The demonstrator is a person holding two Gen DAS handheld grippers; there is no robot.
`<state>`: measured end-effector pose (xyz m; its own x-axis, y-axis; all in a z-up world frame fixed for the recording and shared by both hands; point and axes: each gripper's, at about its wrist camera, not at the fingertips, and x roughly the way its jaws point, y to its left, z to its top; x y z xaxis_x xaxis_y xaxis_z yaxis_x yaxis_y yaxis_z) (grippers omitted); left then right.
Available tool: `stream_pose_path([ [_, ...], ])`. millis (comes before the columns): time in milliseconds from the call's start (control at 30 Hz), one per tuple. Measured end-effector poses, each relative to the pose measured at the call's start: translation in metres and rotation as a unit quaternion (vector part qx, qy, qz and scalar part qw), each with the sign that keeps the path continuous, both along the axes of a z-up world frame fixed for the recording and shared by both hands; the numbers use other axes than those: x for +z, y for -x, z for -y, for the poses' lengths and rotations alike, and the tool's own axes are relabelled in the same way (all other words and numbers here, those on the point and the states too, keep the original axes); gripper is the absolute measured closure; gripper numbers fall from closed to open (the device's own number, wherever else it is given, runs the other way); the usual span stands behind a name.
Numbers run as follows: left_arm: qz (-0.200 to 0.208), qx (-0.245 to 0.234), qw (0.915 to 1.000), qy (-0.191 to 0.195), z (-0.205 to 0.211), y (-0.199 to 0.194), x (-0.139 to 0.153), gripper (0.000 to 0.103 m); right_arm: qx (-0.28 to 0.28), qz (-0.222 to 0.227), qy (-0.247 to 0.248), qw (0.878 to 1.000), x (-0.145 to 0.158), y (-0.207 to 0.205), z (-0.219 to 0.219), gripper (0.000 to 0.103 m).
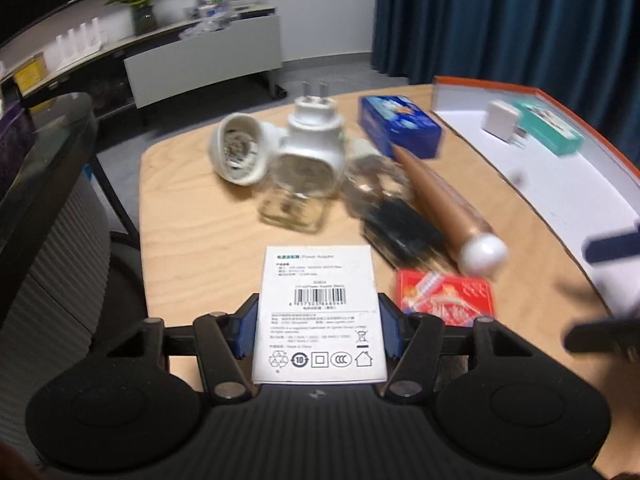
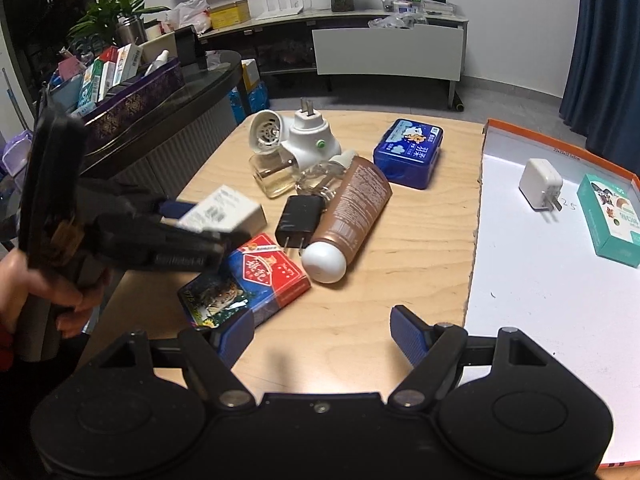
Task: Organize rigid objects
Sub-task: 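Grasp the white adapter box with the left tool while the right tool grasps the red-and-blue box, then carry the white adapter box and red-and-blue box toward the tray with both tools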
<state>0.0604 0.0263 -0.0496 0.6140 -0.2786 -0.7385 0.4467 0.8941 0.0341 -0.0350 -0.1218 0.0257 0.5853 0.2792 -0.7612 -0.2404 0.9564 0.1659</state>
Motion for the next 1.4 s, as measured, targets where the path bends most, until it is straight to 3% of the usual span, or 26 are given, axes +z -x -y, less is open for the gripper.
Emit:
stream_pose_path([
  [167, -0.011, 0.005, 0.9995, 0.028, 0.013, 0.041, -0.001, 0.044, -0.024, -0.006, -0.009, 1.0, -0.002, 0.01, 0.016, 0.014],
  [267, -0.006, 0.035, 0.9982, 0.048, 0.019, 0.058, -0.002, 0.043, -0.039, -0.025, -0.022, 0.999, -0.005, 0.02, 0.022, 0.014],
  [433, 0.031, 0.114, 0.9926, 0.029, 0.005, 0.059, 0.011, 0.044, -0.054, -0.043, -0.046, 0.997, -0.009, 0.023, 0.006, 0.014],
  [567, 0.053, 0.142, 0.9882, 0.019, -0.009, 0.056, 0.027, 0.043, -0.101, -0.067, -0.072, 0.99, -0.014, 0.014, -0.015, 0.014],
  [667, 0.055, 0.159, 0.9855, 0.022, -0.018, 0.056, 0.03, 0.043, -0.13, -0.088, -0.068, 0.985, -0.023, 0.003, -0.033, 0.013],
  [767, 0.055, 0.164, 0.9846, 0.024, -0.019, 0.059, 0.03, 0.043, -0.142, -0.071, -0.028, 0.987, -0.026, -0.002, -0.05, 0.008],
  [833, 0.057, 0.164, 0.9844, 0.025, -0.017, 0.06, 0.031, 0.043, -0.134, -0.052, 0.02, 0.989, -0.028, -0.004, -0.056, 0.028],
  [867, 0.059, 0.164, 0.9844, 0.025, -0.016, 0.062, 0.032, 0.043, -0.127, -0.047, 0.025, 0.99, -0.029, -0.004, -0.054, 0.029],
  [1133, 0.062, 0.158, 0.9844, 0.046, 0.003, 0.069, 0.037, 0.043, -0.119, -0.005, 0.019, 0.993, -0.021, 0.01, 0.003, 0.032],
  [1400, 0.072, 0.122, 0.9878, 0.065, 0.053, 0.068, 0.054, 0.043, -0.177, 0.047, 0.02, 0.983, 0.01, 0.018, 0.092, 0.032],
])
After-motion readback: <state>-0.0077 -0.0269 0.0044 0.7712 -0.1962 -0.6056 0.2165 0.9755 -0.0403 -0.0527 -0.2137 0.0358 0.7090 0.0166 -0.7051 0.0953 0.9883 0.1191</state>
